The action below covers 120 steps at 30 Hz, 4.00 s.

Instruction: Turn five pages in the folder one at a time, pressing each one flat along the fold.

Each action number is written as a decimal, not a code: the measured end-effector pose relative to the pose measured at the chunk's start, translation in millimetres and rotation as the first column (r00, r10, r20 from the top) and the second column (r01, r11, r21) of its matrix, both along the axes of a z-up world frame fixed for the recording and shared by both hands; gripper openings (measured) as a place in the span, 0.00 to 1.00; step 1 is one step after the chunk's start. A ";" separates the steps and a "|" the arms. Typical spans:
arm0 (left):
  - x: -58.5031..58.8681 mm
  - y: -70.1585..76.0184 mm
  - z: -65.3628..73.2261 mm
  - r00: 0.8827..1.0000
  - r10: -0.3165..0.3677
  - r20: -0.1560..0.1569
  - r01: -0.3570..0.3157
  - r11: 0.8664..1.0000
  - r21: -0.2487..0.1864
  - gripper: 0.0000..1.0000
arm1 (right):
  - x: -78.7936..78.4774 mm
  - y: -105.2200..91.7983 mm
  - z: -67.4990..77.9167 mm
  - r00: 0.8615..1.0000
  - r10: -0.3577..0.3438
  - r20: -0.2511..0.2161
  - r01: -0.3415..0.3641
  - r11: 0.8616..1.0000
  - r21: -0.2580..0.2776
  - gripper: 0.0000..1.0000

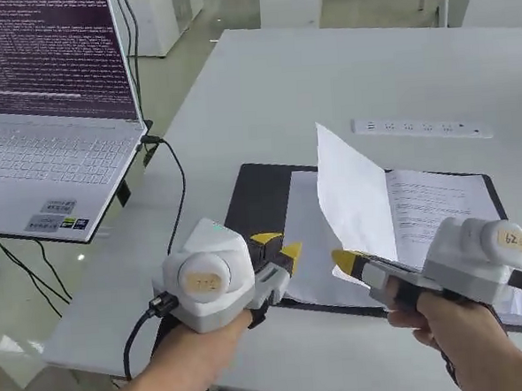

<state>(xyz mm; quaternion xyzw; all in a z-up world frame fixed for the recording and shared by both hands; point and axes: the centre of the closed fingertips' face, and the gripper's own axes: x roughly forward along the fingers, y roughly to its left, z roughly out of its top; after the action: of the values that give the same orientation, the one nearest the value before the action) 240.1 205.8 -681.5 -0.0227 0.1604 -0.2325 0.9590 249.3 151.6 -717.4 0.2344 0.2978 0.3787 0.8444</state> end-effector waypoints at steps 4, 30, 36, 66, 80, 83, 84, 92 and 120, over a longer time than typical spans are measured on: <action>-2.4 6.7 -5.8 1.000 0.010 -0.014 -0.010 1.000 0.007 0.13 | 2.0 11.6 -12.6 1.000 0.016 -0.008 -0.016 0.999 -0.034 0.00; 3.4 7.5 -57.1 0.992 -0.043 -0.119 0.053 0.995 0.080 0.13 | -6.1 46.4 -84.7 0.982 0.095 -0.165 -0.115 0.987 -0.111 0.09; 12.5 -4.4 -71.4 0.986 -0.090 -0.137 0.106 0.988 0.110 0.13 | -10.4 28.4 -72.1 0.987 0.088 -0.134 -0.100 0.991 -0.091 0.08; 29.2 -40.3 -134.9 0.966 -0.151 -0.209 0.197 0.954 0.224 0.15 | 36.3 -131.9 -48.6 0.937 -0.311 -0.161 0.313 0.950 -0.016 0.06; 30.0 -38.5 -135.1 0.972 -0.135 -0.192 0.172 0.966 0.194 0.16 | 66.2 -111.9 -45.4 0.958 -0.217 -0.189 0.223 0.975 0.012 0.03; 29.8 -38.4 -134.8 0.973 -0.130 -0.193 0.167 0.968 0.187 0.16 | 71.9 -100.5 -45.7 0.964 -0.161 -0.209 0.172 0.985 0.032 0.01; 29.9 -38.6 -134.6 0.973 -0.130 -0.193 0.166 0.968 0.187 0.16 | 71.4 -96.9 -47.6 0.962 -0.141 -0.235 0.154 0.987 0.040 0.01; 30.9 -39.3 -135.6 0.972 -0.134 -0.194 0.173 0.965 0.198 0.16 | 89.4 -87.5 -72.5 0.932 -0.056 -0.358 0.086 0.994 0.068 0.00; 36.2 -41.2 -137.8 0.971 -0.140 -0.193 0.181 0.960 0.213 0.16 | 219.6 -99.7 -91.9 0.782 -0.261 -0.565 0.460 0.854 0.242 0.00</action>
<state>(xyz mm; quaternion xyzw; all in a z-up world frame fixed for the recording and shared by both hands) 276.3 164.6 -819.3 0.0807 0.2718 -0.2867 0.9151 468.8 51.9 -809.3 0.5333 0.3839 0.1792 0.7322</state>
